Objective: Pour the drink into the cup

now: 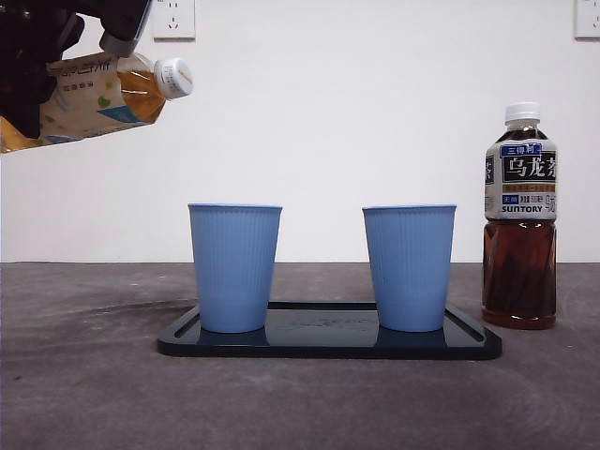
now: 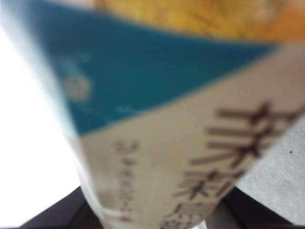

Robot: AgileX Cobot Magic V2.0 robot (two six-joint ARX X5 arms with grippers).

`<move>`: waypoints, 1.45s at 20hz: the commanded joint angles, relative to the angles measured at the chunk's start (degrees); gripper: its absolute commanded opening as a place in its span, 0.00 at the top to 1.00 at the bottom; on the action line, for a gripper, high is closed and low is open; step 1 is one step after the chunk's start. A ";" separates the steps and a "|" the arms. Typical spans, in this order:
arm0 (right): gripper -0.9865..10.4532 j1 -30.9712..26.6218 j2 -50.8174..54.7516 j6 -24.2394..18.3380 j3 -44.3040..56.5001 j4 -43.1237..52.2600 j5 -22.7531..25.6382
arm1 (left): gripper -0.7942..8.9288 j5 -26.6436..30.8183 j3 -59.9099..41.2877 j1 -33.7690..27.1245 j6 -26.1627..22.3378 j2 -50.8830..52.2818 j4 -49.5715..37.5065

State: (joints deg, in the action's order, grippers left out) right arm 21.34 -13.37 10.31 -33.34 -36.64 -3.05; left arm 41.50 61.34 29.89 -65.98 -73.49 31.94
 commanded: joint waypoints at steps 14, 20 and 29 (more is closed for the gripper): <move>0.52 0.28 0.07 -1.36 -0.79 0.15 -0.61 | 0.73 7.58 2.01 4.48 -2.54 -8.55 -6.34; 0.52 0.28 0.07 -1.36 -0.79 0.17 -0.61 | 0.73 7.58 1.99 4.63 -2.49 -8.55 -6.25; 0.52 0.28 0.07 -1.38 -0.79 0.13 -0.59 | 0.73 5.05 2.01 4.17 15.61 -6.19 -7.67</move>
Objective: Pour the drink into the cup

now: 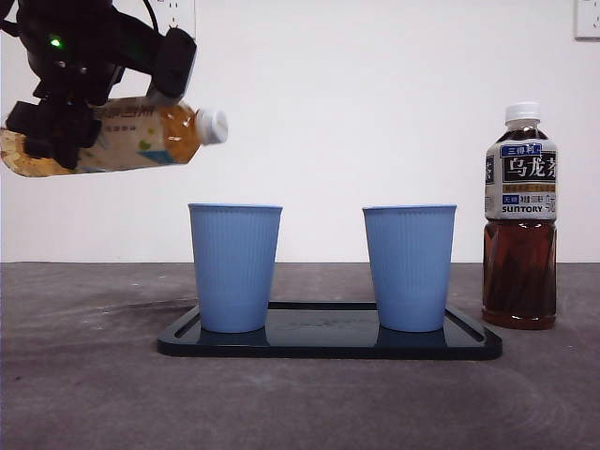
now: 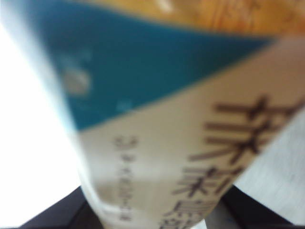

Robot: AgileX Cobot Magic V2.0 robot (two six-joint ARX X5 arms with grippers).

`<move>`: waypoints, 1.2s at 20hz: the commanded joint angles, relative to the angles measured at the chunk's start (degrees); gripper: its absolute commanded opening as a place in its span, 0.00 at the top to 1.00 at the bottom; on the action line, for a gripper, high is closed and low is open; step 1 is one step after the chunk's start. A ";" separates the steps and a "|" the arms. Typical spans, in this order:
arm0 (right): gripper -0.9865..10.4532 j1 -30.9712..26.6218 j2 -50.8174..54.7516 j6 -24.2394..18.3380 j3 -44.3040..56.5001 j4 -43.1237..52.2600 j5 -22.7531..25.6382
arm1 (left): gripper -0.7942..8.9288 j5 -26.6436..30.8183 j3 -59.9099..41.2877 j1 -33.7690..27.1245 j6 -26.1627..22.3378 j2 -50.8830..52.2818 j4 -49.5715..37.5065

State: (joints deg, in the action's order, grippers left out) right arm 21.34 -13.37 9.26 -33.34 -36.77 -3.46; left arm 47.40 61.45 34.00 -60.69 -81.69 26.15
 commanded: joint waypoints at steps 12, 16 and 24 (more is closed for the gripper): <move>0.52 0.28 0.07 -0.31 -0.79 0.15 0.11 | 0.73 -41.35 -2.62 -9.97 61.07 20.70 -5.14; 0.52 0.28 0.07 -0.28 -0.79 0.24 0.48 | 0.73 -42.36 -13.94 -10.64 65.81 21.00 -19.04; 0.52 0.28 0.07 -0.24 -0.79 0.26 0.48 | 0.73 -42.36 -25.64 -10.80 67.21 13.60 -39.82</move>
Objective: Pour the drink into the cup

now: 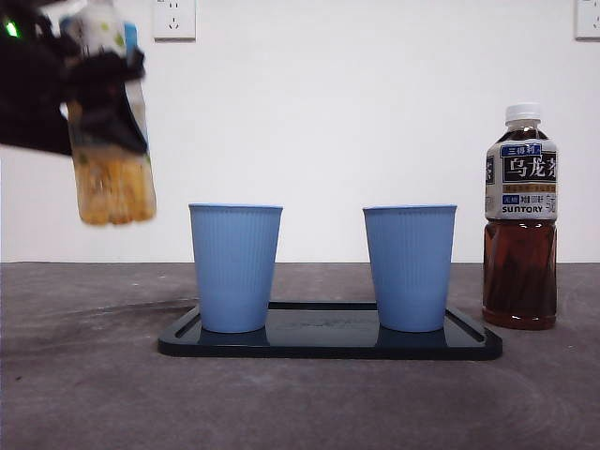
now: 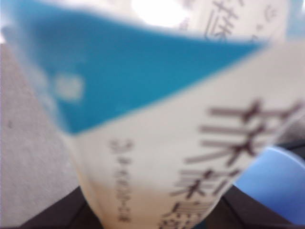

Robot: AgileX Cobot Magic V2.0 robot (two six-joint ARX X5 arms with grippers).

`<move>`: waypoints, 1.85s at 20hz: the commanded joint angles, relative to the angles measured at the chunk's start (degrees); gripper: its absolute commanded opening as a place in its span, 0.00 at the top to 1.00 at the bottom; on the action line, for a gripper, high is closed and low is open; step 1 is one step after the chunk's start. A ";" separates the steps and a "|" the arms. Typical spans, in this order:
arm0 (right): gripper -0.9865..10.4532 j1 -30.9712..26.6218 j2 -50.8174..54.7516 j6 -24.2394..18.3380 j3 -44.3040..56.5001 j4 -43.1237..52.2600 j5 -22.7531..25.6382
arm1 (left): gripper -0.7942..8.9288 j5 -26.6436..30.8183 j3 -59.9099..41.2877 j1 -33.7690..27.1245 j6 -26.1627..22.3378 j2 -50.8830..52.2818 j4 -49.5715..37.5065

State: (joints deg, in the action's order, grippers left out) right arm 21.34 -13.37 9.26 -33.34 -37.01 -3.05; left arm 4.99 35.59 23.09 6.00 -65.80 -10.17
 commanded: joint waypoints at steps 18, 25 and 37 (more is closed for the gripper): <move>0.52 0.28 0.07 0.61 -0.79 -0.39 0.04 | 0.73 0.04 0.24 -1.99 0.52 -21.09 -18.16; 0.52 0.28 0.07 0.61 -0.79 -0.39 -0.02 | 0.72 0.04 0.24 -1.99 0.52 -21.14 -17.44; 0.52 0.28 0.07 0.61 -0.79 -0.44 -0.61 | 0.43 0.04 0.24 -1.99 0.96 -21.14 -12.83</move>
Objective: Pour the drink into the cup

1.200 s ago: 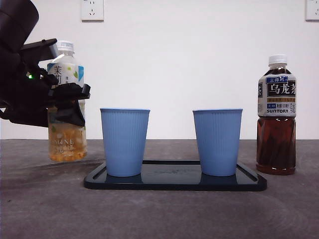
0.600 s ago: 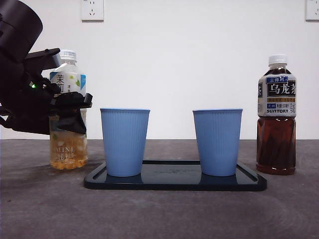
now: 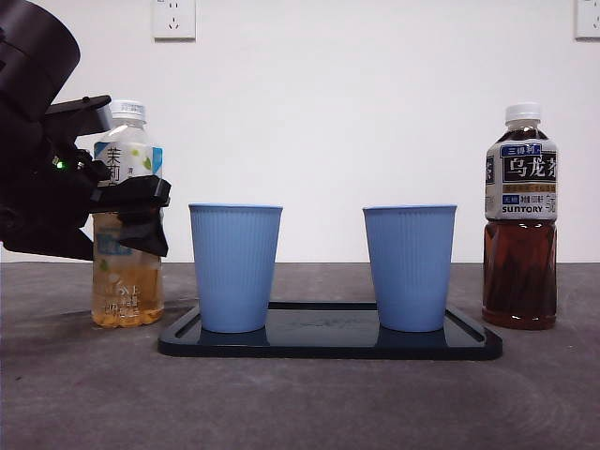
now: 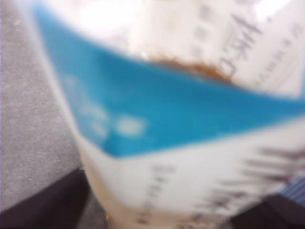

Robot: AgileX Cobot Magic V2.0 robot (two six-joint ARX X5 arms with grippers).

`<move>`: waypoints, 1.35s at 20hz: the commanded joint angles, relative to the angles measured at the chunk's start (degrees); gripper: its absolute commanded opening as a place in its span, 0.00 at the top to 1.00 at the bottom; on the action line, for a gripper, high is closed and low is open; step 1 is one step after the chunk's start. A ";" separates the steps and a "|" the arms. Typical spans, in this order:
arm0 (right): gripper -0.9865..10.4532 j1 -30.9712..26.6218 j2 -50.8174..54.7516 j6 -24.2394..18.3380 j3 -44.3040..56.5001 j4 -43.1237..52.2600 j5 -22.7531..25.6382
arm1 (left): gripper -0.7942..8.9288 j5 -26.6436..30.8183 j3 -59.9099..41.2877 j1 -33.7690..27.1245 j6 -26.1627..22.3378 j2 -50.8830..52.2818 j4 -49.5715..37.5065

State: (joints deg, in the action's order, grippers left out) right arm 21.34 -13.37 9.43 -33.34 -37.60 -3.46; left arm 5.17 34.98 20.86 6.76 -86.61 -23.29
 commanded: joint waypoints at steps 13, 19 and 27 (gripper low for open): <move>0.52 0.28 0.04 0.96 -0.79 -0.17 0.31 | 0.44 -0.13 0.87 0.31 0.42 13.22 20.17; 0.52 0.28 -0.04 2.58 -0.79 0.11 1.25 | 0.44 -0.52 0.96 1.75 3.08 30.56 38.99; 0.52 0.28 -5.79 3.72 -0.74 0.70 1.86 | 0.54 -0.76 0.96 3.28 6.43 51.54 56.02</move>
State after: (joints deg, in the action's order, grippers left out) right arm 21.34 -18.90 12.32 -33.34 -37.43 -1.52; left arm 4.51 34.98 23.81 12.73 -34.72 33.26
